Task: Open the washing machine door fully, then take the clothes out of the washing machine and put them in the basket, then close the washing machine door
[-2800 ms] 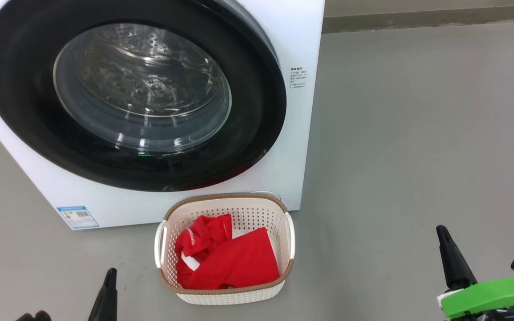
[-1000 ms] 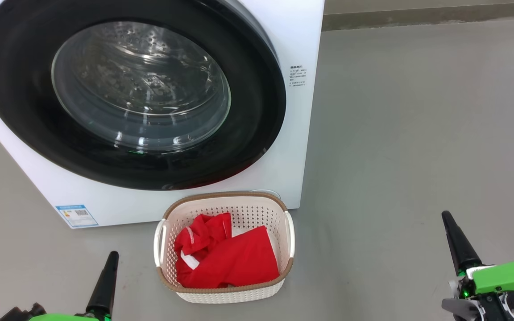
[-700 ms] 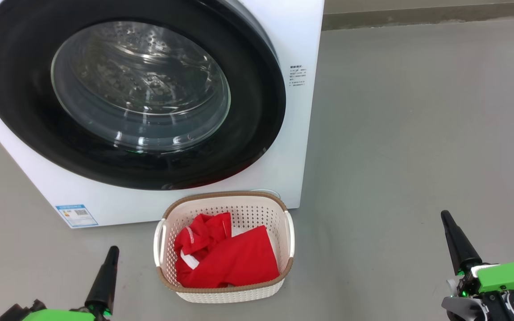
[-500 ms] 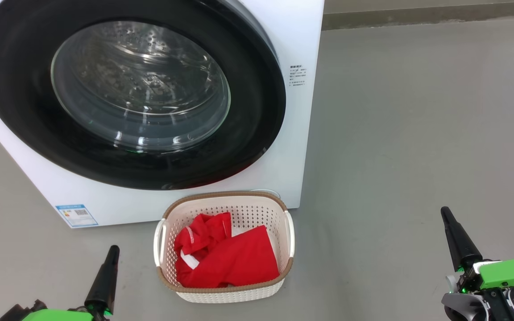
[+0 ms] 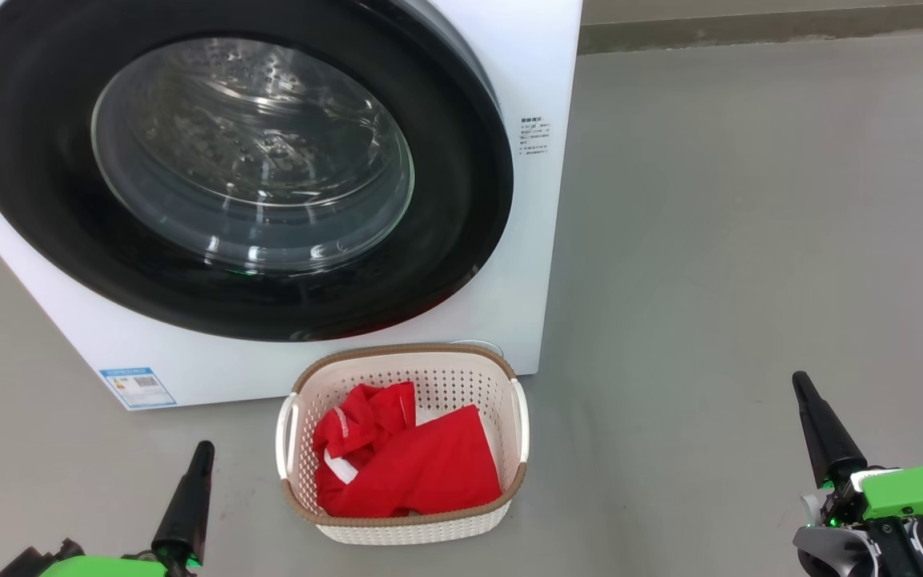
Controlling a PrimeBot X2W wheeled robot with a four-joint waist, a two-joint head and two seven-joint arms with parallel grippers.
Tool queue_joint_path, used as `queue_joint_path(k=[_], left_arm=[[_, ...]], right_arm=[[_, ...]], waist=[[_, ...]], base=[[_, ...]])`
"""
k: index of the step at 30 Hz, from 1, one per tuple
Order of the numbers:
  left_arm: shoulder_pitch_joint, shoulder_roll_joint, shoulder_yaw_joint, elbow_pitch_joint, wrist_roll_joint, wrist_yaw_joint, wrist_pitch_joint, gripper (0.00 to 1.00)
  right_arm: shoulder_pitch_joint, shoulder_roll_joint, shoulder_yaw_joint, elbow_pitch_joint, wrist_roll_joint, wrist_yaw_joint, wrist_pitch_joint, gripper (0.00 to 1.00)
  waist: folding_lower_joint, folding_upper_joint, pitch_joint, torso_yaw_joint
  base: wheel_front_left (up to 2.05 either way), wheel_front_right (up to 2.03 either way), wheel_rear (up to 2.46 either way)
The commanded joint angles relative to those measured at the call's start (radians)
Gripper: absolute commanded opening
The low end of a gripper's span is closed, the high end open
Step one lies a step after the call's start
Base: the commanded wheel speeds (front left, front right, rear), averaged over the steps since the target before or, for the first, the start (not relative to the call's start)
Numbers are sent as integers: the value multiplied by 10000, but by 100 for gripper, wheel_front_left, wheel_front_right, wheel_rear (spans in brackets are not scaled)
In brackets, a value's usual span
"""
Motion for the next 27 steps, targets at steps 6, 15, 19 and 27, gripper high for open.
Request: queue_joint_path(k=[6,15,19,27], left_arm=[[-408,106,357,-206,-105,-69,38,0],[-408,106,357,-206,-105,-69,38,0],[-408,106,356,-206,-106,-69,37,0],[-408,106,356,-206,-106,-69,37,0]], right_arm=[[-419,-47,138,-247,12,-6,56,0],[-419,-44,133,-247,8,-6,60,0],[-419,-43,131,-247,6,-6,61,0],[-420,-40,128,-246,3,-6,65,0]], waist=[[0,-1,0,0],[0,-1,0,0],[0,-1,0,0],[0,-1,0,0]], base=[[0,0,0],[0,0,0],[0,0,0],[0,0,0]])
